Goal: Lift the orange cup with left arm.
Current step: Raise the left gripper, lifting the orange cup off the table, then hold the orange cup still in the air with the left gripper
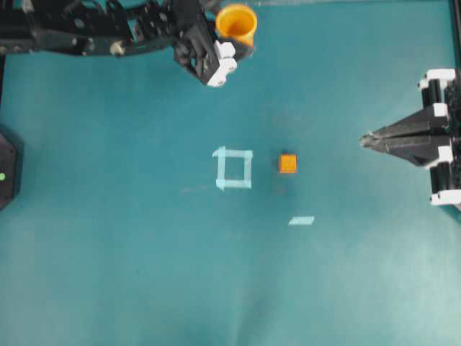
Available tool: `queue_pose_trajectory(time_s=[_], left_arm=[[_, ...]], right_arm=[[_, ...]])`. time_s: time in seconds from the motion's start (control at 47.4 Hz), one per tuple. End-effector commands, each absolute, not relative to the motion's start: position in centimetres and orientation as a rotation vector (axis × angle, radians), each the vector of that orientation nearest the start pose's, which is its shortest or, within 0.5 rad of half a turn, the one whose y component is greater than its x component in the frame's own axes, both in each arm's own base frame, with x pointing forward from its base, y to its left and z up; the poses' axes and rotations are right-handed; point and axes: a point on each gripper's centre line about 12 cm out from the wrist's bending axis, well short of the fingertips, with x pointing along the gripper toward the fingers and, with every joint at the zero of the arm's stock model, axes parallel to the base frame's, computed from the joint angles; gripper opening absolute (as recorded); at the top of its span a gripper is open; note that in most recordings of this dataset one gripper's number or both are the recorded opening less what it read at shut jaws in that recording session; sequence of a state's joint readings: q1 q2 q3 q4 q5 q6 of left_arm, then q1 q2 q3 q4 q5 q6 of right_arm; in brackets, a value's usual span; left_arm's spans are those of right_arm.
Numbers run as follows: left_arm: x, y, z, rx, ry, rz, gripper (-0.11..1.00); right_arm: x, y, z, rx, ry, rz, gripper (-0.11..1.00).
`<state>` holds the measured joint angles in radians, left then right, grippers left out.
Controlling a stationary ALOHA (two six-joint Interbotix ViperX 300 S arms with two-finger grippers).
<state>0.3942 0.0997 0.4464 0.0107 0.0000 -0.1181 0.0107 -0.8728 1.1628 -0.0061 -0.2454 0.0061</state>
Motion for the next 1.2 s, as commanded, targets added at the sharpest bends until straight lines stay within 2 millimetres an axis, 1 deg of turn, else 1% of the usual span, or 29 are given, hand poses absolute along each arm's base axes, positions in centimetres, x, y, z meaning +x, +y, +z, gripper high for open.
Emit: queue_pose_trajectory(time_s=[0.0, 0.211, 0.359, 0.633, 1.182], left_arm=[[41.2, 17.0, 23.8, -0.183, 0.45, 0.406, 0.63], [40.7, 16.8, 26.4, -0.157, 0.45, 0.401, 0.63], [40.5, 16.7, 27.7, -0.154, 0.451, 0.401, 0.63], [40.6, 16.8, 28.2, -0.154, 0.46, 0.401, 0.63], [40.6, 16.8, 28.2, -0.154, 0.46, 0.401, 0.63]], right_arm=[[21.7, 0.3, 28.8, 0.0, 0.011, 0.016, 0.0], [21.7, 0.4, 29.0, -0.001, 0.003, 0.017, 0.0], [21.8, 0.4, 29.1, -0.001, 0.002, 0.017, 0.0], [21.7, 0.3, 29.1, -0.001, 0.002, 0.016, 0.0], [21.7, 0.4, 29.3, -0.004, -0.003, 0.017, 0.0]])
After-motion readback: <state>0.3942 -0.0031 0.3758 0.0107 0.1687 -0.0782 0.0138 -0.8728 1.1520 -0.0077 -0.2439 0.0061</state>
